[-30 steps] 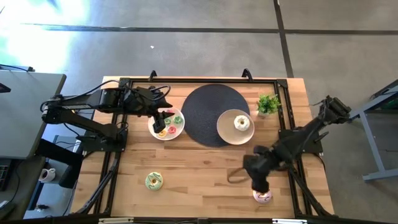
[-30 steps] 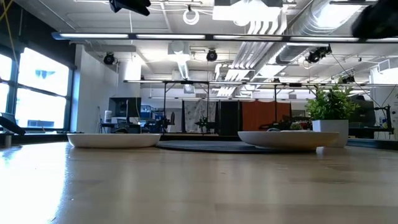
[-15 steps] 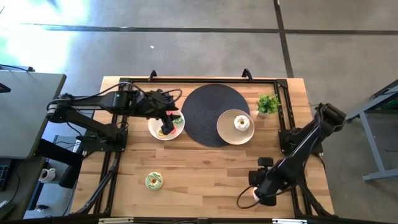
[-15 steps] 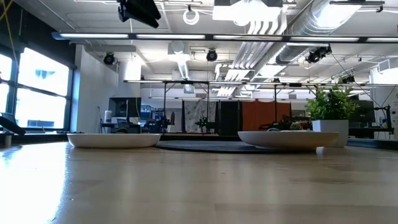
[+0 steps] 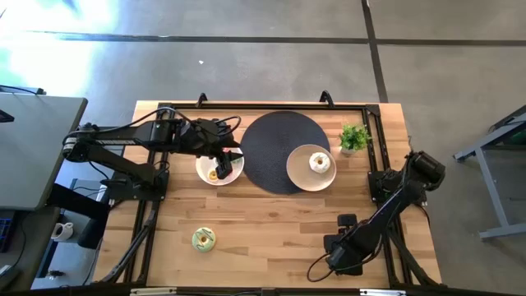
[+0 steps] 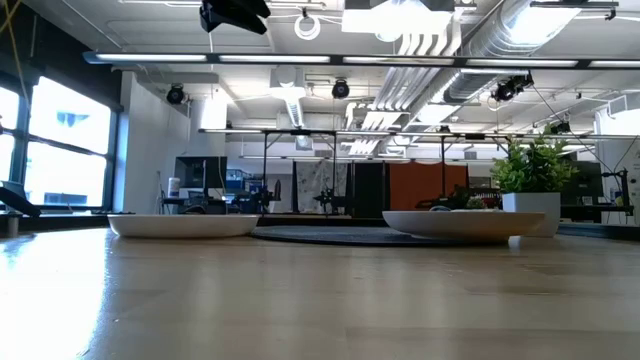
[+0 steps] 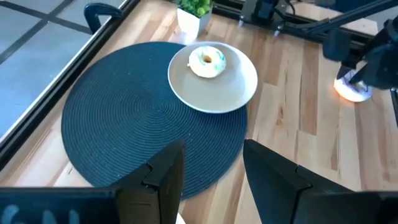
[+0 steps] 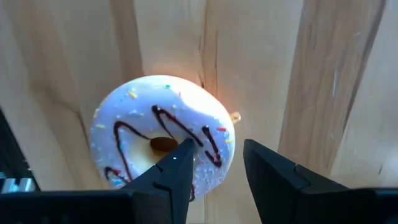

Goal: Pick & Place donuts
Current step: Put the large violet donut into the brown plate

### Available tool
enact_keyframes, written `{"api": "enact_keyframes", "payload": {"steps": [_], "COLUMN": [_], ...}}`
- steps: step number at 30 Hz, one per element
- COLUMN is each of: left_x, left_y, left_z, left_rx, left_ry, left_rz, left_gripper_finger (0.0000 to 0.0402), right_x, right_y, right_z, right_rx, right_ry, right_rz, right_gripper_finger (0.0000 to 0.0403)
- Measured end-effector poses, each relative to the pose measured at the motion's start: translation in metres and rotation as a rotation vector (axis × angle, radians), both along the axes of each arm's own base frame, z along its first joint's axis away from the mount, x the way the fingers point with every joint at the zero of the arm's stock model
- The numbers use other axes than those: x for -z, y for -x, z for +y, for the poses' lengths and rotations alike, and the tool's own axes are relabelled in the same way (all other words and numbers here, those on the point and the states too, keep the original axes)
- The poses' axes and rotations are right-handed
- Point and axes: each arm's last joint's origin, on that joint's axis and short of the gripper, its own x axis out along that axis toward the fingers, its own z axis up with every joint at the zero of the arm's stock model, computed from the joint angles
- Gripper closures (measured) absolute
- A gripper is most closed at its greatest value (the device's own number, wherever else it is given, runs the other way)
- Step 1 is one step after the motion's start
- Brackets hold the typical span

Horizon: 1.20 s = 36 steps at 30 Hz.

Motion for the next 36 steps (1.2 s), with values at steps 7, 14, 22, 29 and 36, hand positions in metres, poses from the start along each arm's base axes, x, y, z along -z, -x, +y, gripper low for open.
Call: {"api": "enact_keyframes", "payload": {"steps": [7,14,22,29,36], "left_x": [0.0,0.0,0.003,0.025,0.063], "left_y": [0.0,0.0,0.002,0.011,0.017], "left_z": [0.0,0.0,-0.002,-0.021,-0.068], "left_rx": [0.001,0.002,0.087,0.405,0.584], "left_ry": [-0.001,-0.003,0.01,0.034,0.066], "left_rz": [0.006,0.006,0.044,0.308,0.485], "left_gripper_finger": [0.0241,0.0241,0.0241,0.0241,0.0241], "right_x": [0.013,0.013,0.008,-0.033,-0.069], "right_y": [-0.001,-0.003,-0.012,-0.048,-0.085], "right_z": [0.002,0.001,-0.005,-0.027,-0.079], "right_rx": [-0.01,0.103,0.256,0.26,0.283], "right_ry": [0.043,0.093,0.097,0.126,0.328], "right_rz": [0.018,-0.03,-0.049,-0.284,-0.449], "right_gripper_finger": [0.0265,0.0333,0.038,0.0391,0.0397]}}
